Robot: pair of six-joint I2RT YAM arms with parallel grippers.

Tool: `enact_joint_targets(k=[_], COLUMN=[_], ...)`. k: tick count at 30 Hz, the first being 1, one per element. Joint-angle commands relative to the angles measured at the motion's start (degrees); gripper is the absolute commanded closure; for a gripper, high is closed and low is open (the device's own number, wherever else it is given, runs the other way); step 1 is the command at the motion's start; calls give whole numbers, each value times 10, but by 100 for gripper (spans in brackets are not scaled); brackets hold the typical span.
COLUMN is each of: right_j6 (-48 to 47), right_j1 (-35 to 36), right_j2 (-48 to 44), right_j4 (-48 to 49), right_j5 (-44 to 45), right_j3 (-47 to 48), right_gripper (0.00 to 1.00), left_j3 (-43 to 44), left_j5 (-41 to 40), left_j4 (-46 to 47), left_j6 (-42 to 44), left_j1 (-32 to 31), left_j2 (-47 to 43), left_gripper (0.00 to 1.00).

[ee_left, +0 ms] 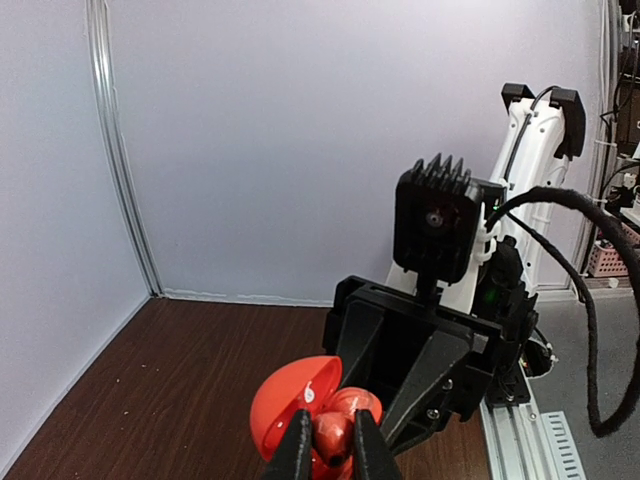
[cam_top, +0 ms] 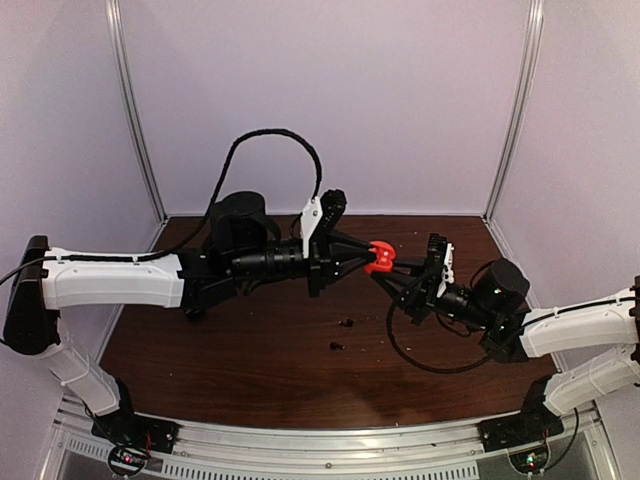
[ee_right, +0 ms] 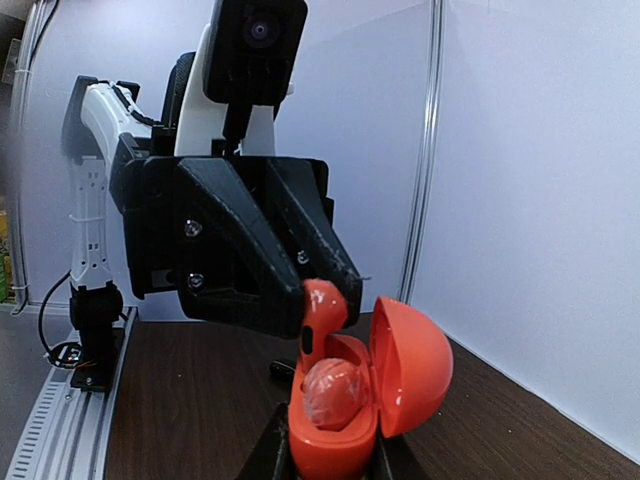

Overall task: Insert the wireless bluetooth earbuds into the charging case
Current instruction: Insert the left earbud into the left side groove of the charging case.

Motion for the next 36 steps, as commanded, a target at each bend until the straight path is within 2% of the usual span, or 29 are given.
enact_joint_targets(k=[1, 8, 16, 26, 30, 36], right_j6=[-2, -10, -18, -14, -6, 12], right_j1=[3, 2, 4, 3, 3, 2], right_j2=[-13, -21, -27, -20, -14, -13], right_j4=[21, 21, 14, 20, 24, 19], right_j5=[11, 4, 7, 13, 15, 12], right_j3=[11, 9, 6, 0, -4, -15], right_gripper=[99, 98, 98, 98, 98, 98], left_j3=[19, 51, 62, 70, 65, 40], left_j5=[12, -25, -48, -64, -71, -78], left_j4=[-5, -72, -104, -133, -138, -137], left_j6=[-16, -35, -35, -32, -23, -5], left_j1=[-4, -4, -4, -4, -4, -4], left_j2=[6, 26, 30, 31, 13, -30], left_gripper=[94, 91, 85, 67, 62, 49])
